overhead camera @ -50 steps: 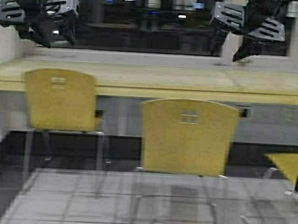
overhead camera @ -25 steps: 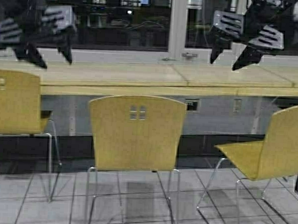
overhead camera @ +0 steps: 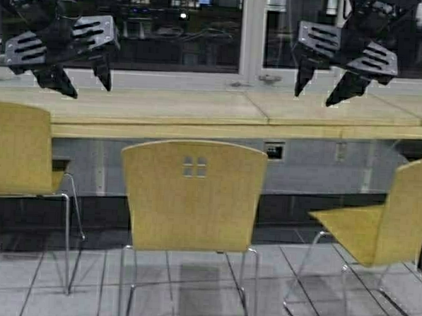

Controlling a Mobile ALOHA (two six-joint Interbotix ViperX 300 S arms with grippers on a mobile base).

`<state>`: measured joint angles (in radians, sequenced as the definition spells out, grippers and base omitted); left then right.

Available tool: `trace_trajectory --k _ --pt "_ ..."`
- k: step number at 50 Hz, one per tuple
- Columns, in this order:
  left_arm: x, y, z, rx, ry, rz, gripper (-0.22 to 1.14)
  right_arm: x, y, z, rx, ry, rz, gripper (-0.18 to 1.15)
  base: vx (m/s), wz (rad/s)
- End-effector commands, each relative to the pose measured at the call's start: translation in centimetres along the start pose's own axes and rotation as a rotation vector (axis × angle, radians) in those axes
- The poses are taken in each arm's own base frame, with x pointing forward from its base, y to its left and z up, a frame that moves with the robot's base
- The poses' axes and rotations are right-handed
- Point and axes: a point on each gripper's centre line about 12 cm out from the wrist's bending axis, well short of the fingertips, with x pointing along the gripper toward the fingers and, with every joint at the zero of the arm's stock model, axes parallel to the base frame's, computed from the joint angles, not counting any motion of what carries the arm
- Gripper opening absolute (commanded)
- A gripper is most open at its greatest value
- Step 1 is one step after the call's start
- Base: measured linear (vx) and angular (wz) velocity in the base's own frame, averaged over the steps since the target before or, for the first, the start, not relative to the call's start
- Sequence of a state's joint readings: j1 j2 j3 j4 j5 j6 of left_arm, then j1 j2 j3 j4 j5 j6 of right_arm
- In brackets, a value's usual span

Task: Push the chairs under the table

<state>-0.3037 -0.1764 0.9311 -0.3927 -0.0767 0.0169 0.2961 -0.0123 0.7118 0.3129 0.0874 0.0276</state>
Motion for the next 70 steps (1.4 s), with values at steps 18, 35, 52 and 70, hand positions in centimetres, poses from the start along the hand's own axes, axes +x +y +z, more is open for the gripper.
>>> trace_trajectory --k 18,35,52,70 --pt "-0.4 -1.3 3.2 0.095 0.008 -0.035 0.89 -1.6 0.7 1.5 0.004 -0.058 0.023 0.89 0.26 0.14" --pt "-0.6 0.8 4.1 -0.038 -0.013 0.012 0.89 -1.6 0.7 1.6 0.025 -0.061 0.025 0.89 0.28 0.05" --pt "0.3 1.7 1.0 -0.317 0.091 0.046 0.89 -0.6 -0.3 -0.8 0.239 -0.025 0.002 0.89 0.28 -0.03" --pt "2.6 0.7 -1.8 -0.654 0.173 0.079 0.89 1.4 -1.0 -1.4 0.607 -0.043 -0.021 0.89 0.24 -0.03"
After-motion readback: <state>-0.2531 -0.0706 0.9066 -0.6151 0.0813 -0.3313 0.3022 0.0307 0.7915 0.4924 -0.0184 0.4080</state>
